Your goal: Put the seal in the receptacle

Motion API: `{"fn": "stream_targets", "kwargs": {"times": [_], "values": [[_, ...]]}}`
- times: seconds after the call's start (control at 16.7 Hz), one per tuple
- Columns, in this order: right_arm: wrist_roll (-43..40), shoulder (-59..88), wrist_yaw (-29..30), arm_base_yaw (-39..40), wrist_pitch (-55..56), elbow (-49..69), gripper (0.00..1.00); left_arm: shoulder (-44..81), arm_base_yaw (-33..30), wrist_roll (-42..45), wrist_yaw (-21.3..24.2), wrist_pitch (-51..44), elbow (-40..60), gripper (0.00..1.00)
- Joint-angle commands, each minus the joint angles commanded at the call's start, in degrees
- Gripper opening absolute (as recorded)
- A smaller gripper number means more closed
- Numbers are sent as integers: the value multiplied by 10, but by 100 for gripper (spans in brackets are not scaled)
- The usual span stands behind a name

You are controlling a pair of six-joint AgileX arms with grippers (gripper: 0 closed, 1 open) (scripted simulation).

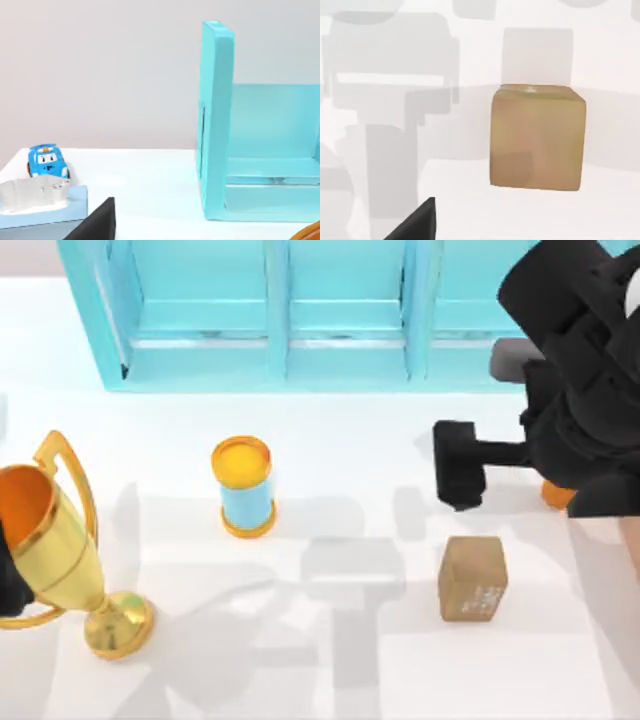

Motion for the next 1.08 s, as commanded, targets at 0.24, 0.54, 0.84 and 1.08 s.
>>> {"fn": "stream_targets", "kwargs": {"times": [0.24,0.54,0.84,1.08], "values": [[19,121,-2,12,-82,94,100,0,0,0,0,0,0,100],[22,148,-3,14,-102,114,100,0,0,0,0,0,0,100],[20,155,-3,13,-79,95,100,0,0,0,0,0,0,100],[23,182,-2,15,21,28,100,0,0,0,0,0,0,100]]}}
